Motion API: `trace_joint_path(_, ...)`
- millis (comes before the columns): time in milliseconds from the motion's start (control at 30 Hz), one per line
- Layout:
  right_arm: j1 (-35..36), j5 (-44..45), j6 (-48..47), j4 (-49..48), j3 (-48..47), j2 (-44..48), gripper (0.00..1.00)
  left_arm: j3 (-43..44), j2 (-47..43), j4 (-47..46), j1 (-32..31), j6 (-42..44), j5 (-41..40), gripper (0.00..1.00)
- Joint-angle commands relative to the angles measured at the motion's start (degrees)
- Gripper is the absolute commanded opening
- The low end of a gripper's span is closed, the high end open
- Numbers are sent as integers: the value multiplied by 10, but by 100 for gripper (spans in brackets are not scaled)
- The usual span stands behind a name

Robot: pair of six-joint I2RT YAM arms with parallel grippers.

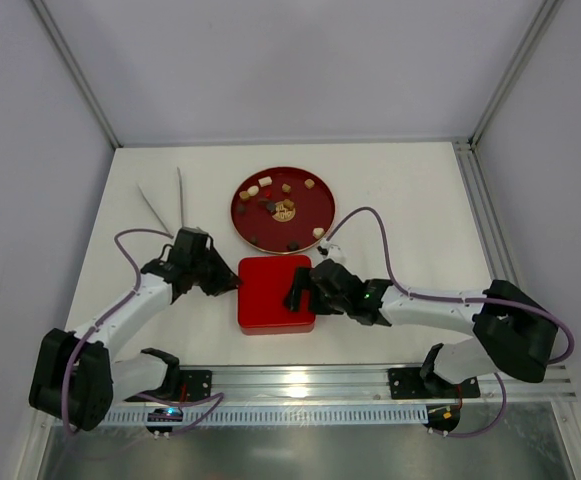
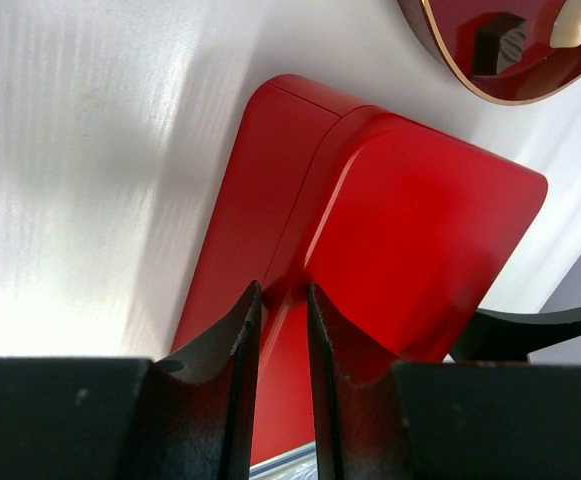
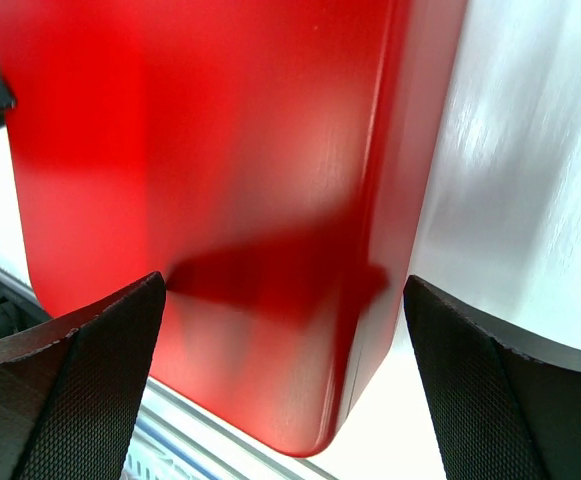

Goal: Pack the chocolate

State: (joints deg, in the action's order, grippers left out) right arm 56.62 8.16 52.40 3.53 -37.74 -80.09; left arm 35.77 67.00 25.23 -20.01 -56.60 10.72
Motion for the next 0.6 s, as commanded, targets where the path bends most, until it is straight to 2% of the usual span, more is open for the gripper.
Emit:
trace_joint_path(0, 15, 11, -2, 83, 43, 2, 99, -39, 42, 68, -8, 24, -54, 23)
trace_joint_path(233, 18, 18, 17, 71, 84, 29, 95, -38, 52, 54, -27, 12, -59, 23)
trace_joint_path(433, 17, 49, -20, 115, 43, 59, 97, -30, 30, 70, -27, 18, -62, 24)
trace_joint_path(567, 10, 57, -44, 135, 22, 78, 99, 10, 10, 99, -27, 45, -75, 27)
